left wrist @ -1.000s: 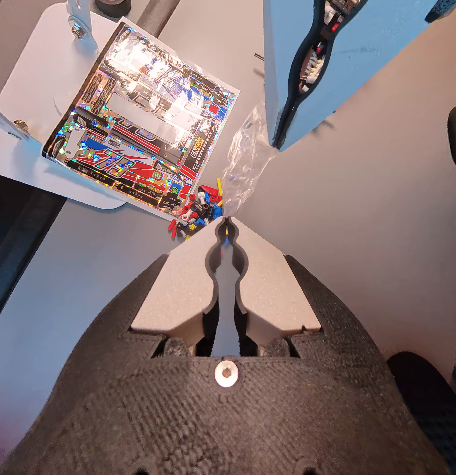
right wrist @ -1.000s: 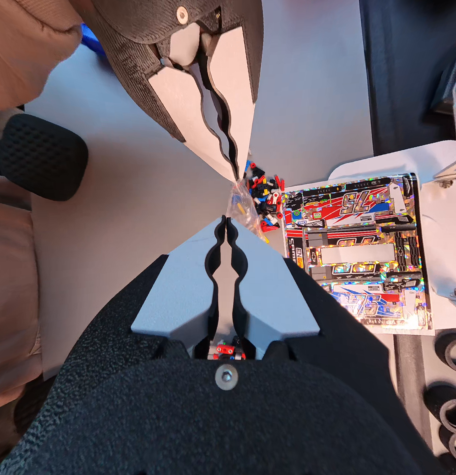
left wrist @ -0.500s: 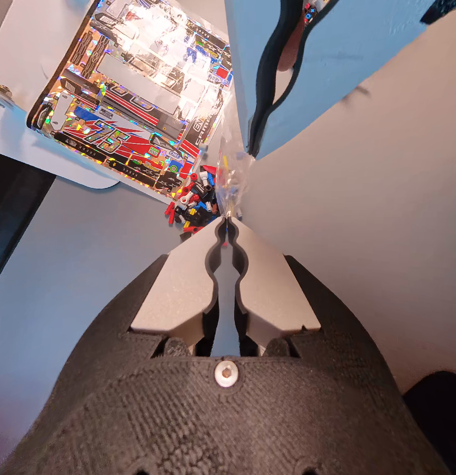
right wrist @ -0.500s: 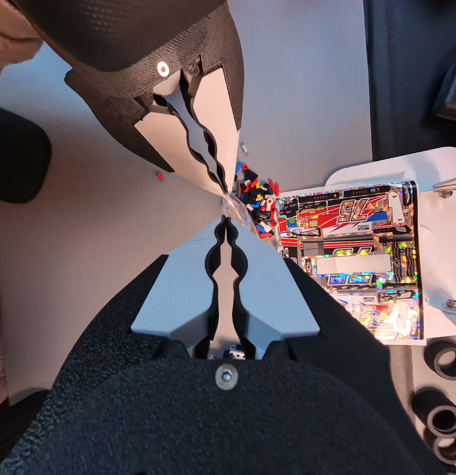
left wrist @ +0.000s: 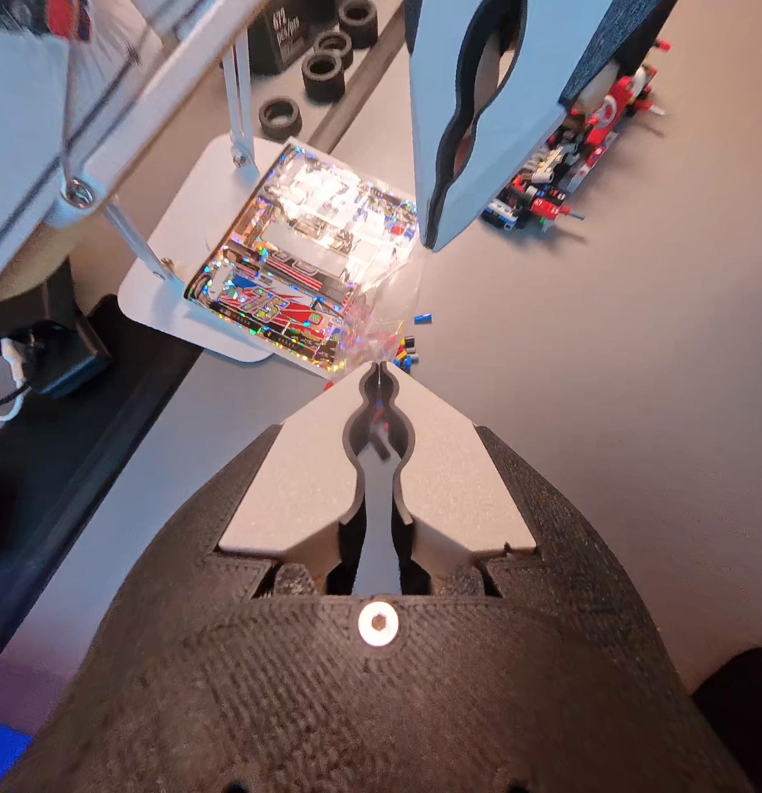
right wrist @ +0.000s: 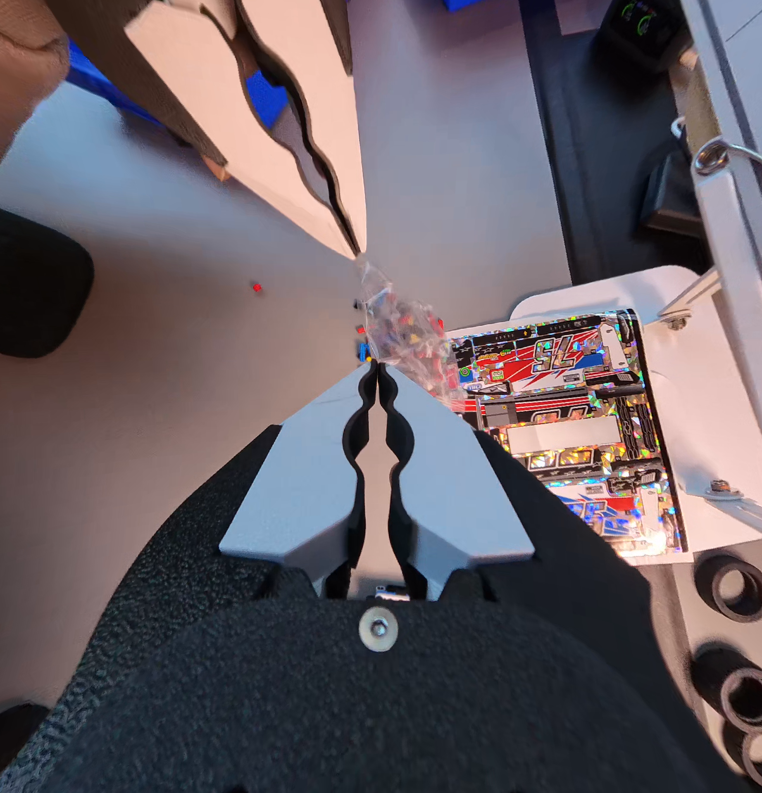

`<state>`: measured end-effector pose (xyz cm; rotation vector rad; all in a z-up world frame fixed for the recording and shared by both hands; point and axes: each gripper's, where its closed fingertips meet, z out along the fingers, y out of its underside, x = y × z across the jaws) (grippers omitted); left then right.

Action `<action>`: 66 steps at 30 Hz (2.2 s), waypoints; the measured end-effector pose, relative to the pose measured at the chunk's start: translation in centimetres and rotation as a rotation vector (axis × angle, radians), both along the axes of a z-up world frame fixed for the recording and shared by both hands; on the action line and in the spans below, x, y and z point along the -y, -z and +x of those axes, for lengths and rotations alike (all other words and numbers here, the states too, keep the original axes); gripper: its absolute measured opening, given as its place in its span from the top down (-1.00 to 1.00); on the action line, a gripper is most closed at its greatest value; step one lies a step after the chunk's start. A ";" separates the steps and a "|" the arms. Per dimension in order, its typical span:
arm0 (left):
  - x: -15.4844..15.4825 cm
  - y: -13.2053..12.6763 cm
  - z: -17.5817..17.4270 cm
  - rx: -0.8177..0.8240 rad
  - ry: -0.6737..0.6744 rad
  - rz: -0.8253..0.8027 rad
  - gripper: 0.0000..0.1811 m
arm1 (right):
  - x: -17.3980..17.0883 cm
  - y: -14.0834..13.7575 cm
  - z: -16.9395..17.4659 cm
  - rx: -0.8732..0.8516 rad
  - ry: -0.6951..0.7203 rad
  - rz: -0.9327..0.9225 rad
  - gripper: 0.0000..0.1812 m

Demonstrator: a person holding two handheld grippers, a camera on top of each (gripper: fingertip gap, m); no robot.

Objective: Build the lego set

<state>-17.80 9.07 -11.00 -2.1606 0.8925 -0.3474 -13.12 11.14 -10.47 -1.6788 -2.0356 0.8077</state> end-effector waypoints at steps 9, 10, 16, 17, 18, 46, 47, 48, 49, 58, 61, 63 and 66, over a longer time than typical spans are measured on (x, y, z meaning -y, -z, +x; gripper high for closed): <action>5.1 -1.5 1.5 -0.013 0.007 0.073 0.87 | 3.9 -0.9 3.6 -0.331 -0.028 0.099 1.00; 6.2 -0.8 1.4 -0.015 -0.003 0.047 0.85 | 4.2 -1.0 4.4 -0.354 -0.020 0.103 1.00; 11.0 9.3 -0.6 -0.144 -0.112 -0.134 0.70 | 5.2 -2.4 9.8 -0.454 0.068 0.058 1.00; 11.3 10.9 -0.8 -0.146 -0.126 -0.164 0.69 | 5.2 -2.6 10.6 -0.470 0.085 0.055 1.00; 11.5 12.1 -0.9 -0.140 -0.141 -0.181 0.69 | 5.3 -2.7 11.5 -0.477 0.099 0.047 1.00; -1.6 10.9 0.6 -0.064 -0.166 -0.009 0.95 | 6.9 -3.8 20.9 -0.627 0.312 -0.035 1.00; -1.8 11.2 0.6 -0.064 -0.162 -0.026 0.95 | 6.9 -3.8 21.2 -0.627 0.316 -0.034 1.00; -1.9 11.4 0.7 -0.060 -0.160 -0.032 0.94 | 7.0 -3.7 21.5 -0.627 0.321 -0.034 1.00; -2.0 11.5 0.8 -0.056 -0.158 -0.028 0.94 | 7.0 -3.6 21.8 -0.626 0.327 -0.035 1.00; -1.8 7.8 1.9 0.315 -0.189 -0.062 0.62 | 6.5 -2.9 21.9 -0.648 0.355 -0.077 1.00; -1.4 5.7 2.3 0.480 -0.194 -0.086 0.56 | 6.5 -2.8 21.3 -0.646 0.352 -0.092 1.00; -0.6 4.0 2.9 0.604 -0.167 -0.096 0.55 | 6.6 -2.8 21.0 -0.647 0.352 -0.099 1.00; 2.1 1.6 5.1 0.680 -0.033 -0.046 0.55 | 6.9 -2.8 20.5 -0.655 0.346 -0.105 1.00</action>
